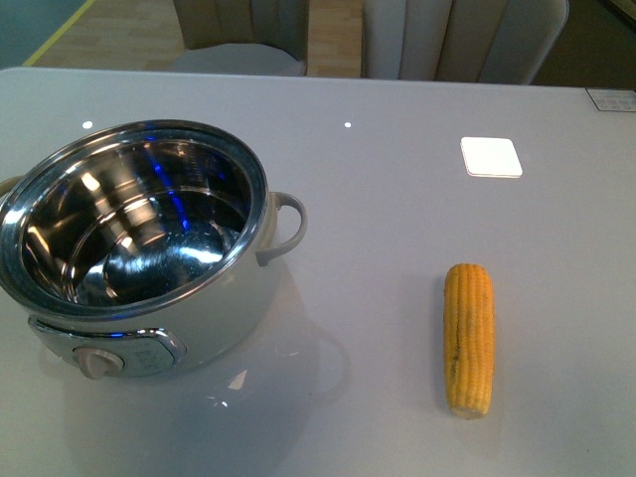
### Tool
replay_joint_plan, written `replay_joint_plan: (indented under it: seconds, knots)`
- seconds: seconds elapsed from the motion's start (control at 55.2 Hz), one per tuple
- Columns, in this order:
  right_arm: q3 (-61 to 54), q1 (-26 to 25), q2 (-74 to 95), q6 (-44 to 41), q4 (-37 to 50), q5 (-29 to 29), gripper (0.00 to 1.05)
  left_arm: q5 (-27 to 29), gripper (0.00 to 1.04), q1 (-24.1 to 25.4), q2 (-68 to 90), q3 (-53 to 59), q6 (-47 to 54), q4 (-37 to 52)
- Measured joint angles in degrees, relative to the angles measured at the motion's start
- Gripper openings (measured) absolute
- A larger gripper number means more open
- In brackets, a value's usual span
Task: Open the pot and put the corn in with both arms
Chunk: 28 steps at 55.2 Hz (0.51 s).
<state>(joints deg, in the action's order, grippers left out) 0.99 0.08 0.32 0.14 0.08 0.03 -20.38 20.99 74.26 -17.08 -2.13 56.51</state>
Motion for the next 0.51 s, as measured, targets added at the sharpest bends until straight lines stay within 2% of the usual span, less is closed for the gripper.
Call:
replay_joint_plan:
  seconds: [0.091, 0.326, 0.38, 0.507]
  knots:
    - [0.0, 0.0, 0.0, 0.0, 0.0, 0.02, 0.96, 3.87, 0.46, -3.82, -6.43, 4.7, 1.05, -1.6]
    - [0.0, 0.0, 0.0, 0.0, 0.0, 0.0, 0.96, 9.16, 0.05, -9.25, -16.72, 10.29, 1.44, -6.69]
    - [0.0, 0.0, 0.0, 0.0, 0.0, 0.02, 0.96, 10.62, 0.03, -10.8, -17.73, 12.55, 1.51, -4.35]
    - [0.0, 0.0, 0.0, 0.0, 0.0, 0.0, 0.96, 12.39, 0.03, -12.83, -21.92, 14.73, 1.51, -7.82]
